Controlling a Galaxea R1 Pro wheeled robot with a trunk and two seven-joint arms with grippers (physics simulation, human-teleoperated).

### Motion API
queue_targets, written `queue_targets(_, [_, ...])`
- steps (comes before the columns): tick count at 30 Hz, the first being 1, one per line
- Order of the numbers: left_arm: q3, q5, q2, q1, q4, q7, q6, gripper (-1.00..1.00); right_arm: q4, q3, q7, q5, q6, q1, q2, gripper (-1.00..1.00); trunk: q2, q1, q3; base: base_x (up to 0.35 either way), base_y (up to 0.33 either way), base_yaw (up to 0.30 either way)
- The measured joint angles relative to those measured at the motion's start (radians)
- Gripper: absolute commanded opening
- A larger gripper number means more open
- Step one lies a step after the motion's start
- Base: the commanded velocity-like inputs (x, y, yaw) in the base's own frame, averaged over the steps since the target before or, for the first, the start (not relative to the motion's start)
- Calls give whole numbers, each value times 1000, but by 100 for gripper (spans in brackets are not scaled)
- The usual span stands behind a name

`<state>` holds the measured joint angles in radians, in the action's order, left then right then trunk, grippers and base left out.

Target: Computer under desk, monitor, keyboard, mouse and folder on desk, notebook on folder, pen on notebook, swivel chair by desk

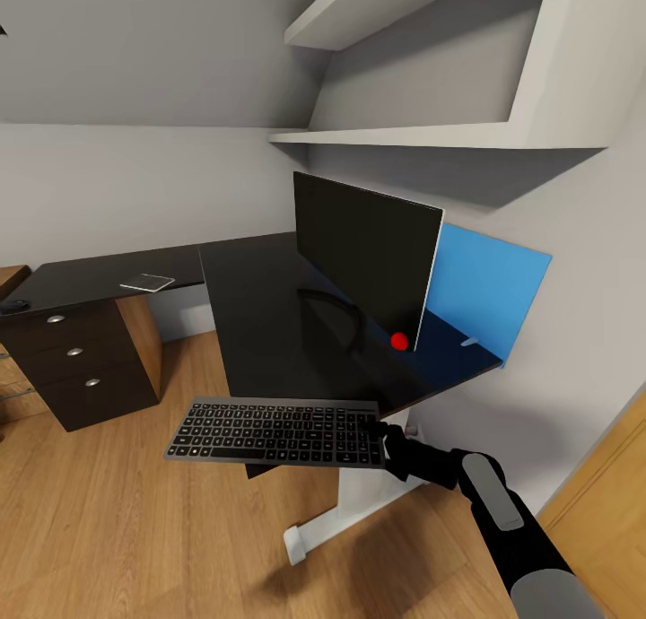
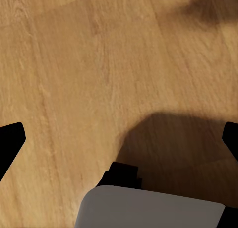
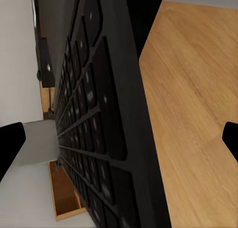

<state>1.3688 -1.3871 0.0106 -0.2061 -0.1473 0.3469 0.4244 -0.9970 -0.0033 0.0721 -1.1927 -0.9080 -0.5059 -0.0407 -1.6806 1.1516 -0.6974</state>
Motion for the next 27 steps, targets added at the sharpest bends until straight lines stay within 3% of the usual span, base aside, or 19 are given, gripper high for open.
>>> queue_targets(7, [0, 0, 0, 0, 0, 0, 0, 100, 0, 0, 8, 1, 0, 0, 0, 100, 0, 0, 0, 0, 0, 0])
queue_targets(8, [0, 0, 0, 0, 0, 0, 0, 100, 0, 1, 8, 1, 0, 0, 0, -100, 0, 0, 0, 0, 0, 0])
queue_targets(14, [0, 0, 0, 0, 0, 0, 0, 100, -1, -1, 11, -20, 0, 0, 0, -100, 0, 0, 0, 0, 0, 0])
queue_targets(23, [1, 0, 0, 0, 0, 0, 1, 100, -1, -1, 10, -10, 0, 0, 0, -100, 0, 0, 0, 0, 0, 0])
queue_targets(27, [0, 0, 0, 0, 0, 0, 0, 100, -2, 2, 9, -1, 1, 0, 3, -100, 28, -15, 12, 0, 0, 0])
